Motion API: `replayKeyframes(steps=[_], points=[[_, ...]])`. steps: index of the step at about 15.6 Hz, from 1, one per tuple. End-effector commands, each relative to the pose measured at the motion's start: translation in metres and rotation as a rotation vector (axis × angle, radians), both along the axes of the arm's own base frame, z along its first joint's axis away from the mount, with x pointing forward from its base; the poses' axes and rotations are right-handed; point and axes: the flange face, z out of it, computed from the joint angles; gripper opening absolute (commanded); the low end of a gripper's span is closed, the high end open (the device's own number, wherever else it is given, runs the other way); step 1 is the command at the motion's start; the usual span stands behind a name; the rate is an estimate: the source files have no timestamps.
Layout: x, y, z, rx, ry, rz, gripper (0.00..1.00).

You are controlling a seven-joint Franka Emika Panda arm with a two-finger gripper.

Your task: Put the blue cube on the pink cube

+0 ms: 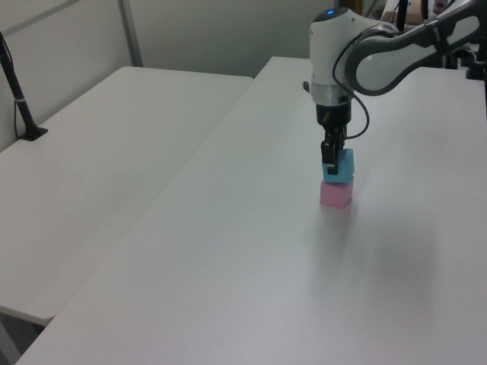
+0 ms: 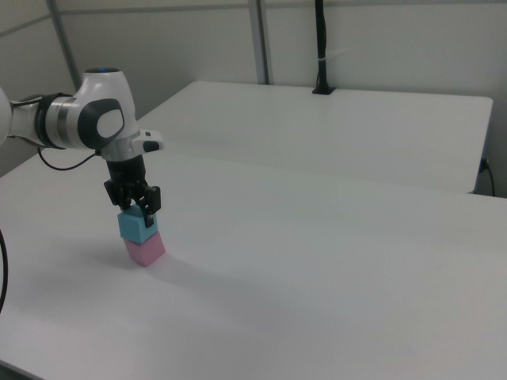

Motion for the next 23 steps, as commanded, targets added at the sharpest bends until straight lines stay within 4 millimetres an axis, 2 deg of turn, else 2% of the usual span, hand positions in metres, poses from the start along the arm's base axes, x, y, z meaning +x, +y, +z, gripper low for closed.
replayKeyframes(steps=[1,2,6,8,9,10,11,13,16,20,23], points=[[-0.012,0.013,-0.002,0.002,-0.002,-0.033,0.85],[-0.011,0.013,-0.003,-0.009,-0.003,-0.068,1.0],[-0.013,0.009,0.002,-0.067,0.018,-0.095,1.0],[-0.012,0.003,0.027,-0.095,0.046,-0.104,1.0],[-0.013,-0.001,0.047,-0.098,0.058,-0.108,1.0],[-0.015,-0.009,0.067,-0.093,0.064,-0.116,1.0],[-0.021,-0.027,0.097,-0.079,0.056,-0.137,1.0],[-0.033,-0.043,0.13,-0.06,0.037,-0.156,1.0],[-0.048,-0.066,0.164,-0.041,0.048,-0.144,1.0],[-0.078,-0.125,0.214,0.011,0.036,-0.088,1.0],[-0.086,-0.137,0.222,0.01,0.041,-0.114,1.0]])
